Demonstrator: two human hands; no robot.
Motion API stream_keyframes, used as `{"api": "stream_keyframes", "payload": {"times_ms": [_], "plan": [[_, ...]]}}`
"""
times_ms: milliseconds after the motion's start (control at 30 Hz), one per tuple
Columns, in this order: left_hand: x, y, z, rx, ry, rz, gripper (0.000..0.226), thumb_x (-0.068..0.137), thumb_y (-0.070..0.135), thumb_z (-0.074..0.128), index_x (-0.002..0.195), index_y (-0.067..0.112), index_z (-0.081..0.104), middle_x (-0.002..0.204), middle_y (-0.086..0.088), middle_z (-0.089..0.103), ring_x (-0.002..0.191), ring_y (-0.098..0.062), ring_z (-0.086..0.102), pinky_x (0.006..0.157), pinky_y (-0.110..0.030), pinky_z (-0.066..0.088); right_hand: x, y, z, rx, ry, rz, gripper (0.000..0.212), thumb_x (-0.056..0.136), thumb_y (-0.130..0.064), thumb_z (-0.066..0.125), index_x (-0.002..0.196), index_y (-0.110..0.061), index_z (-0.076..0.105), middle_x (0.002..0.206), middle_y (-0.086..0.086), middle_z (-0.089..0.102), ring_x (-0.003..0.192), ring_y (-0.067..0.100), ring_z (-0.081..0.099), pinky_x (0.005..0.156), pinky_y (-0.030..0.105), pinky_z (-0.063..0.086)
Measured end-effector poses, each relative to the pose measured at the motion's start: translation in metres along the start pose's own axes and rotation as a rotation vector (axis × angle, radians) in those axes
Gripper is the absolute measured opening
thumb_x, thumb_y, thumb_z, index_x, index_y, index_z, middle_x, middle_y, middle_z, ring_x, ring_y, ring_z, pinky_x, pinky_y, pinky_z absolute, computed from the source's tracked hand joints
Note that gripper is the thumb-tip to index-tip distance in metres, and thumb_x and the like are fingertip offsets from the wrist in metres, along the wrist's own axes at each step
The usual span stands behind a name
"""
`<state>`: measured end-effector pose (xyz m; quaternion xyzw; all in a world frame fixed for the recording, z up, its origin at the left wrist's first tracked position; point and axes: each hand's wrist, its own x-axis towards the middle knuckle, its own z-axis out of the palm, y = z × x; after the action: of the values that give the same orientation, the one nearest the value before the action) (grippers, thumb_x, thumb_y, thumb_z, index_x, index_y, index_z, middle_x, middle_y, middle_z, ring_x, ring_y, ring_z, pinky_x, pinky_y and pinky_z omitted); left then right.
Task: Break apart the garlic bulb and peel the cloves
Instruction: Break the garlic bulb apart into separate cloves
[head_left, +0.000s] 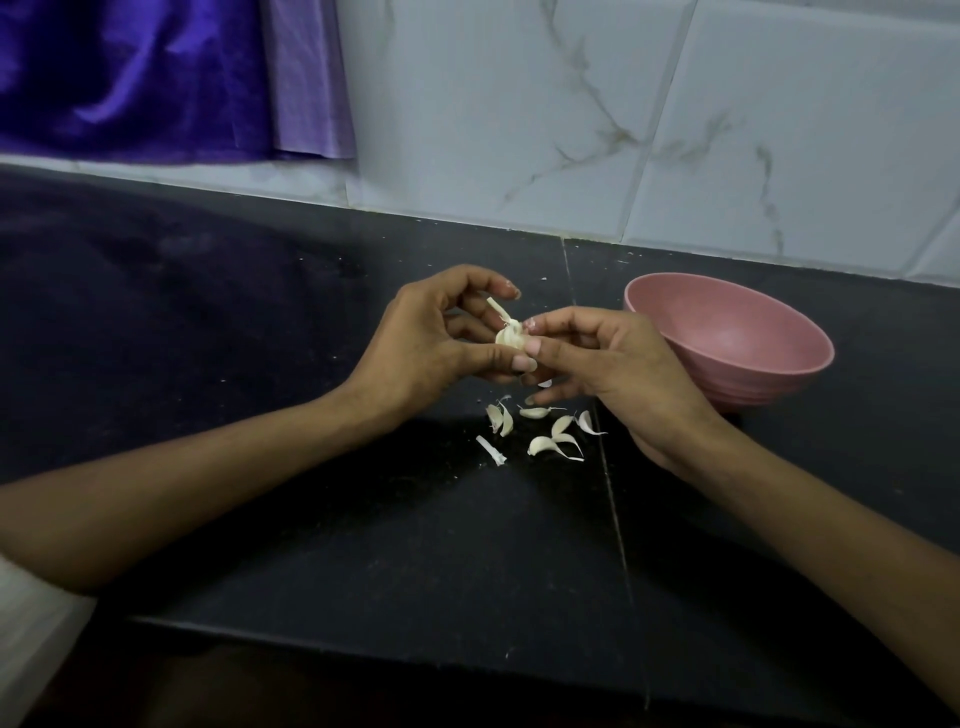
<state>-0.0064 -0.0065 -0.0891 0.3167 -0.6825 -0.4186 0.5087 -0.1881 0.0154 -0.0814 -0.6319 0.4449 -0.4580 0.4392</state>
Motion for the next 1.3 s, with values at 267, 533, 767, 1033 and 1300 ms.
{"api": "stream_keyframes", "payload": {"times_ms": [267, 533, 767, 1033, 1300], "plan": [[0.0035, -0.0021, -0.0018, -0.052, 0.022, -0.054, 0.043, 0.061, 0.009, 0.08, 0.101, 0.004, 0.064, 0.077, -0.013, 0.07, 0.066, -0.019, 0.07, 0.061, -0.029, 0.06, -0.0007, -0.0002, -0.0003, 0.025, -0.01, 0.026, 0.015, 0.088, -0.006, 0.068, 0.102, 0.0, 0.067, 0.084, 0.012, 0.071, 0.075, 0.019, 0.07, 0.07, 0.037, 0.063], [0.0046, -0.0052, -0.0034, -0.046, 0.055, -0.052, 0.009, 0.078, -0.002, 0.073, 0.085, 0.005, 0.071, 0.075, -0.004, 0.073, 0.063, -0.009, 0.066, 0.049, -0.018, 0.051, -0.0032, -0.0053, 0.0032, 0.201, -0.084, 0.1, 0.03, 0.085, 0.001, 0.067, 0.114, 0.001, 0.06, 0.09, 0.016, 0.07, 0.078, 0.027, 0.071, 0.074, 0.037, 0.062], [0.0038, -0.0039, -0.0025, -0.029, 0.023, -0.042, 0.009, 0.083, 0.001, 0.07, 0.091, 0.005, 0.07, 0.075, -0.009, 0.07, 0.064, -0.013, 0.065, 0.05, -0.025, 0.056, -0.0008, -0.0024, 0.0003, 0.099, -0.009, 0.008, 0.031, 0.082, 0.004, 0.071, 0.111, 0.002, 0.061, 0.089, 0.016, 0.073, 0.074, 0.022, 0.071, 0.069, 0.031, 0.061], [0.0032, -0.0006, -0.0022, -0.049, -0.005, -0.063, 0.011, 0.086, 0.006, 0.068, 0.093, -0.002, 0.069, 0.073, -0.011, 0.065, 0.058, -0.012, 0.06, 0.049, -0.027, 0.056, 0.0003, -0.0035, 0.0012, -0.052, 0.056, -0.113, 0.028, 0.076, 0.006, 0.076, 0.095, -0.01, 0.064, 0.085, 0.001, 0.07, 0.071, 0.019, 0.07, 0.067, 0.029, 0.061], [0.0062, -0.0029, -0.0037, -0.027, 0.0, -0.035, 0.005, 0.087, -0.002, 0.064, 0.087, 0.002, 0.067, 0.076, -0.011, 0.064, 0.063, -0.011, 0.062, 0.052, -0.027, 0.057, 0.0005, -0.0025, 0.0014, 0.02, -0.004, -0.05, 0.03, 0.083, 0.006, 0.07, 0.111, -0.005, 0.065, 0.098, 0.009, 0.072, 0.084, 0.021, 0.072, 0.08, 0.032, 0.06]]}}
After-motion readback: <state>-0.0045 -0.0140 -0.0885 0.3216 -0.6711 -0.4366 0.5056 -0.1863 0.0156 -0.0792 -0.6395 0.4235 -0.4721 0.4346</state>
